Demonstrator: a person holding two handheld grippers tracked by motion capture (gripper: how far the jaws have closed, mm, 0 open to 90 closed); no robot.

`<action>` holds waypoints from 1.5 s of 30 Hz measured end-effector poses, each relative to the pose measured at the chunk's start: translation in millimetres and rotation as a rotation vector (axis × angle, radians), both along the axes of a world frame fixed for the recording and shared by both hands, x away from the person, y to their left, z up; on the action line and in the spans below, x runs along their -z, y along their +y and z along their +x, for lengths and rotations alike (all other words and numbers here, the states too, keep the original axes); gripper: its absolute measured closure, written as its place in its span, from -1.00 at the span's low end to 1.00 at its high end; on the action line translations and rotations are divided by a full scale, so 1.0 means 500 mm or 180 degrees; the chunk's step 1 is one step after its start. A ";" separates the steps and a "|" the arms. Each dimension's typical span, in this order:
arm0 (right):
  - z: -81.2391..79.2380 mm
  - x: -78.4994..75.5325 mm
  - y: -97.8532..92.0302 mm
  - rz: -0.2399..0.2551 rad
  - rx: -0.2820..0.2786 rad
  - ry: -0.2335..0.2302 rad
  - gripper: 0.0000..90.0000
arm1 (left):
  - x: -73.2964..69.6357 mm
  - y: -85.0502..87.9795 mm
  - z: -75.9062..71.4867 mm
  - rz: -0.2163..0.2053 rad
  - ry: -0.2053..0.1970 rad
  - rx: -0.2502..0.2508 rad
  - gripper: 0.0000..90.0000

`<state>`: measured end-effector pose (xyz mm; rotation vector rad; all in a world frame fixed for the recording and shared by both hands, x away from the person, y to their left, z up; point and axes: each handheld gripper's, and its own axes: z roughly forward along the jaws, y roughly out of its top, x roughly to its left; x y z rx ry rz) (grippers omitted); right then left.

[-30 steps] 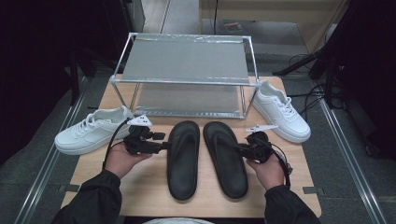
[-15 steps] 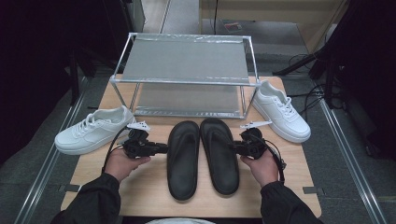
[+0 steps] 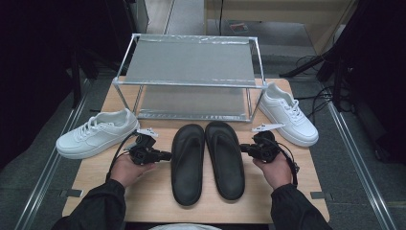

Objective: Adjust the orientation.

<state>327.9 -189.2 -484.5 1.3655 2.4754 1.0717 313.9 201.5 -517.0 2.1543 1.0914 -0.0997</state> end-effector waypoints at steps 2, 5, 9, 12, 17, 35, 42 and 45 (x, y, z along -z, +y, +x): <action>0.005 0.005 0.005 -0.0027 -0.0025 0.0026 0.96 | 0.003 -0.004 0.000 0.0033 0.0003 0.0026 0.91; 0.002 0.005 0.015 -0.0115 -0.0070 -0.0024 0.97 | 0.002 -0.004 0.000 0.0006 0.0081 -0.0033 0.89; 0.001 0.006 0.013 -0.0115 -0.0092 -0.0022 0.96 | 0.002 -0.007 -0.003 0.0034 0.0030 -0.0023 0.91; 0.002 0.006 0.013 -0.0116 -0.0095 -0.0020 0.96 | 0.002 -0.008 -0.004 0.0035 0.0037 -0.0037 0.91; 0.002 0.006 0.013 -0.0102 -0.0092 -0.0014 0.95 | 0.002 -0.014 -0.007 0.0026 0.0032 -0.0008 0.93; 0.006 0.008 0.006 -0.0049 -0.0080 0.0007 0.91 | 0.004 -0.057 -0.027 0.0032 -0.0047 0.0261 0.92; 0.010 0.008 -0.004 -0.0054 0.0010 0.0010 0.91 | 0.006 -0.072 -0.032 -0.0015 -0.0013 0.0348 0.92; 0.013 0.008 -0.009 -0.0054 0.0035 -0.0003 0.90 | 0.006 -0.075 -0.032 -0.0014 -0.0010 0.0401 0.92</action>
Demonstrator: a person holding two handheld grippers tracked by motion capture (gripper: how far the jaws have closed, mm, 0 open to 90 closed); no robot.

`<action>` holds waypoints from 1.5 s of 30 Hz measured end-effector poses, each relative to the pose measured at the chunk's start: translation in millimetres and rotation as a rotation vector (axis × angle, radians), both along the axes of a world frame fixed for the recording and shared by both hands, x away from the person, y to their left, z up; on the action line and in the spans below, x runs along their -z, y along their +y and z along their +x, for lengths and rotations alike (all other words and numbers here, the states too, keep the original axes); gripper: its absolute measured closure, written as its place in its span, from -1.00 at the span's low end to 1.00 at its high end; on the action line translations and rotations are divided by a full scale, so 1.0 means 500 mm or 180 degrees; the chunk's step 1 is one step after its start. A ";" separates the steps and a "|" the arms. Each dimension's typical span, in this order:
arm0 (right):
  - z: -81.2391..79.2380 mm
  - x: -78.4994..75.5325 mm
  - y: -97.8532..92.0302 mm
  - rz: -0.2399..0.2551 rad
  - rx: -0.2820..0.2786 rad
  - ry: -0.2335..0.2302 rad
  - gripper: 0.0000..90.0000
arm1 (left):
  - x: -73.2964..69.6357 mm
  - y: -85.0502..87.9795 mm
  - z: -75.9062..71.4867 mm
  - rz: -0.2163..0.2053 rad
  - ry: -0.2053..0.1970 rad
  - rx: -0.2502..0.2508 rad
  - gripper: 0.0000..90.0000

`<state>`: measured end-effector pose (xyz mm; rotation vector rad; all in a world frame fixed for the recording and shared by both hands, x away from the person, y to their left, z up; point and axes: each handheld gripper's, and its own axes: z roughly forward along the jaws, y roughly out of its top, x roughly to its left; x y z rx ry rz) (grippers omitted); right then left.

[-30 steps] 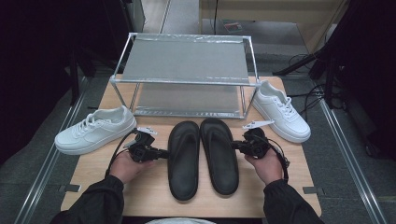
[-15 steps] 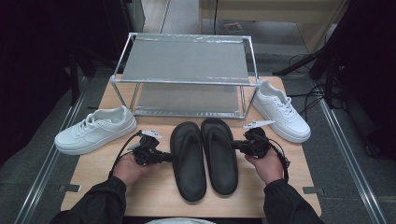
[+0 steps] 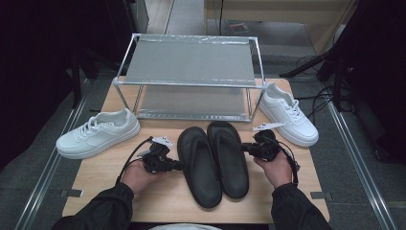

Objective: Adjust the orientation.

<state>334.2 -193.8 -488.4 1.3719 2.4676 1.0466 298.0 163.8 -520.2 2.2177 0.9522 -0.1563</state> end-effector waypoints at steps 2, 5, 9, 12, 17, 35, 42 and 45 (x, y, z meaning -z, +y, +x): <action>0.001 -0.001 -0.003 0.0020 0.0018 0.0013 0.87 | -0.001 0.002 0.002 -0.0012 0.0021 0.0016 0.92; -0.001 -0.006 -0.003 0.0065 0.0016 -0.0037 0.82 | -0.006 0.002 0.006 -0.0026 -0.0007 0.0040 0.89; -0.008 -0.015 0.004 0.0097 -0.0014 -0.0093 0.73 | -0.023 0.009 0.009 -0.0104 -0.0078 0.0023 0.85; -0.014 -0.021 0.010 0.0099 -0.0033 -0.0158 0.62 | -0.040 0.019 0.008 -0.0164 -0.0141 0.0011 0.76; -0.022 -0.029 0.016 0.0136 -0.0028 -0.0224 0.54 | -0.052 0.028 0.007 -0.0239 -0.0057 -0.0062 0.54; -0.060 -0.033 0.079 0.0431 -0.0055 -0.0251 0.08 | -0.089 0.068 0.001 -0.0372 -0.0504 -0.0116 -0.07; -0.069 -0.021 0.107 0.0449 -0.0088 -0.0270 0.07 | -0.086 0.067 0.004 -0.0339 -0.0500 -0.0129 -0.12; -0.073 -0.014 0.122 0.0435 -0.0109 -0.0269 0.05 | -0.086 0.066 0.004 -0.0333 -0.0502 -0.0117 -0.12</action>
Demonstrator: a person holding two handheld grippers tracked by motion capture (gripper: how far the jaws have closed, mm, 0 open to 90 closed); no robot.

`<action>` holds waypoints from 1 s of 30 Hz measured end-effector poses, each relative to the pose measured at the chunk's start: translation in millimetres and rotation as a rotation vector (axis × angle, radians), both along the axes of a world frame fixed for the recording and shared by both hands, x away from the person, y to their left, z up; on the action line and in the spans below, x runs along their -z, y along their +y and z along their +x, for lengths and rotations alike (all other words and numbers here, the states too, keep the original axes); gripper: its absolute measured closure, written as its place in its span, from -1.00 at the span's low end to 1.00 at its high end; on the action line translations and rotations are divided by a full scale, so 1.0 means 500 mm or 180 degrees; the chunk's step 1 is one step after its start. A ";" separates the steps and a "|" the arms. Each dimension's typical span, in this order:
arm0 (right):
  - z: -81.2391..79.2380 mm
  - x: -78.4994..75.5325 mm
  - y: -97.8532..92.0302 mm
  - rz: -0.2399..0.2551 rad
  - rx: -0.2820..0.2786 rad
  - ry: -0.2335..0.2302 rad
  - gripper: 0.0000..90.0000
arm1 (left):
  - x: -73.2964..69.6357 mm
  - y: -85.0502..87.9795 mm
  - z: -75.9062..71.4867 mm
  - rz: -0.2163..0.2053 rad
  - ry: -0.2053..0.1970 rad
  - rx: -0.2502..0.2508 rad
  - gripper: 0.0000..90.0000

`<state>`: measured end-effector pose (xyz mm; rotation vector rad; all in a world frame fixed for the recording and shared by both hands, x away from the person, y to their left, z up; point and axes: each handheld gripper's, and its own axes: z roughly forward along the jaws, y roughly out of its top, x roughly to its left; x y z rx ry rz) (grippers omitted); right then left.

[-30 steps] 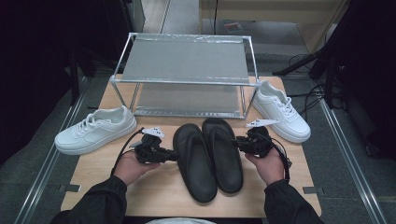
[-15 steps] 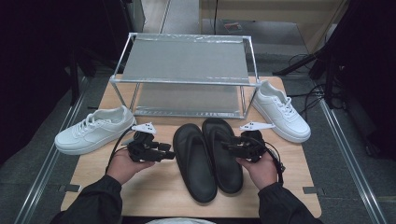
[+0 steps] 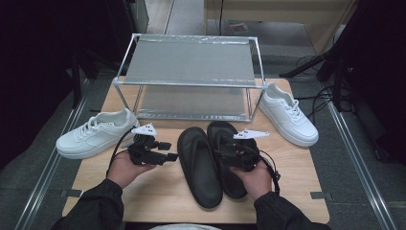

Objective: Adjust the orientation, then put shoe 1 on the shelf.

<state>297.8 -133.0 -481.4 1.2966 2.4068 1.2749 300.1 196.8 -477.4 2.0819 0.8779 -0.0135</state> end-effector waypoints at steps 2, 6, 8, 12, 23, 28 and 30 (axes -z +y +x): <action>-0.002 0.004 0.008 -0.0008 -0.0004 -0.0005 0.00 | 0.001 0.001 0.001 -0.0006 0.0004 -0.0007 -0.13; -0.003 0.018 0.028 -0.0065 0.0010 0.0005 -0.13 | 0.002 0.002 0.002 0.0010 0.0036 -0.0041 -0.15; -0.003 0.026 0.035 -0.0085 0.0024 0.0008 -0.16 | 0.003 0.003 0.002 0.0009 0.0042 -0.0044 -0.15; -0.004 0.046 0.055 -0.0176 0.0079 0.0041 -0.17 | 0.002 0.005 0.003 -0.0002 0.0040 -0.0067 -0.15; -0.007 0.075 0.078 -0.0224 0.0196 -0.0013 -0.05 | 0.001 0.008 0.004 -0.0018 0.0038 -0.0092 -0.16; -0.010 0.077 0.084 -0.0374 0.0201 -0.0155 0.11 | 0.001 0.009 0.005 -0.0040 0.0072 -0.0133 -0.17; -0.009 0.076 0.081 -0.0379 0.0196 -0.0146 0.18 | 0.000 0.010 0.005 -0.0060 0.0064 -0.0140 -0.18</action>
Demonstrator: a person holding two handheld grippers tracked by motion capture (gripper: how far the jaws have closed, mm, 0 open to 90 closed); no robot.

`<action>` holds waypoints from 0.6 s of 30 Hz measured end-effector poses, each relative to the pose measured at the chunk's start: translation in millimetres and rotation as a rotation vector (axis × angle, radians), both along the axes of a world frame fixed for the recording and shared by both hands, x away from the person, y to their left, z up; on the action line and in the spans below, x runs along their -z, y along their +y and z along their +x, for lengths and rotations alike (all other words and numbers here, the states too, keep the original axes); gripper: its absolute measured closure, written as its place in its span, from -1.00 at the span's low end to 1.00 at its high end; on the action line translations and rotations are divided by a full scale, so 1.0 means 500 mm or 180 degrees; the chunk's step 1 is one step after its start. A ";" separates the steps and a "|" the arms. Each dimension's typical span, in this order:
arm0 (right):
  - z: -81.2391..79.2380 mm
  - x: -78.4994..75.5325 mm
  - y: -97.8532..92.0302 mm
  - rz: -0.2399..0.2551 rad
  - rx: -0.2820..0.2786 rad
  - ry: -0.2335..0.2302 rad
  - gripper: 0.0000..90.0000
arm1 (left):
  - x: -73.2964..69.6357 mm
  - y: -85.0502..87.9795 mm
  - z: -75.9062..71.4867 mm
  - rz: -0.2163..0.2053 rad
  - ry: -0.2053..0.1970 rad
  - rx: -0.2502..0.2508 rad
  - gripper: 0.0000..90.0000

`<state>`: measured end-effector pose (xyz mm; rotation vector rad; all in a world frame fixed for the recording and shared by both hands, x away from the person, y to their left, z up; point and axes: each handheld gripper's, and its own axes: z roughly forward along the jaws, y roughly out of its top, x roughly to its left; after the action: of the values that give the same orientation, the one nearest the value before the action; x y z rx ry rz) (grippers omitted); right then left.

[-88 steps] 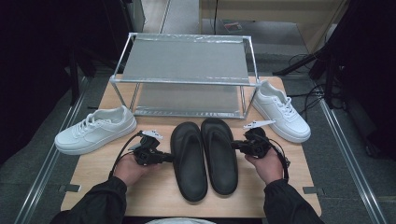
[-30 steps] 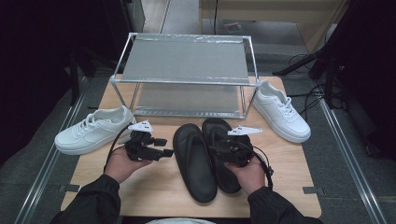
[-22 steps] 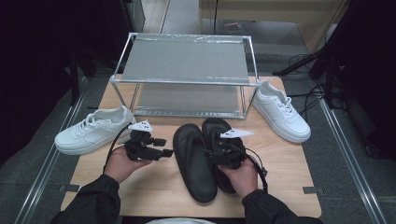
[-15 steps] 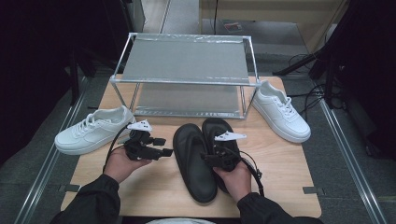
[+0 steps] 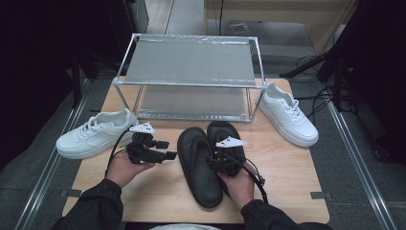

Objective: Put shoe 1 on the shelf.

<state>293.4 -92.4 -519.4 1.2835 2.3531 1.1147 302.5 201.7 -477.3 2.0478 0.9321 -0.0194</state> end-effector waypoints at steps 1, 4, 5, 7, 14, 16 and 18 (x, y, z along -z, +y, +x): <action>0.001 -0.001 -0.001 -0.0006 -0.0023 0.0008 0.19 | 0.000 0.000 0.000 -0.0001 -0.0001 -0.0001 -0.18; 0.002 -0.003 0.000 -0.0049 -0.0037 0.0015 0.24 | -0.001 0.001 -0.001 0.0011 -0.0008 -0.0009 -0.18; 0.002 -0.004 0.000 -0.0054 -0.0036 0.0029 0.27 | -0.001 0.001 -0.001 0.0017 -0.0011 -0.0016 -0.18; 0.002 -0.007 -0.001 -0.0062 -0.0037 0.0068 0.39 | -0.001 0.002 0.000 -0.0001 -0.0007 -0.0021 -0.18; 0.004 -0.009 -0.010 0.0013 0.0046 0.0158 0.48 | -0.005 0.001 -0.004 -0.0059 -0.0046 -0.0006 -0.18; 0.007 -0.010 -0.015 0.0027 0.0065 0.0186 0.52 | -0.005 0.001 -0.003 -0.0053 -0.0041 -0.0004 -0.17; 0.009 -0.012 -0.020 0.0037 0.0092 0.0212 0.57 | -0.005 0.001 -0.004 -0.0067 -0.0047 -0.0010 -0.17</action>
<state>298.0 -102.4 -513.6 1.3747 2.3708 1.0946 300.7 202.4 -474.7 2.0246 0.9223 -0.0124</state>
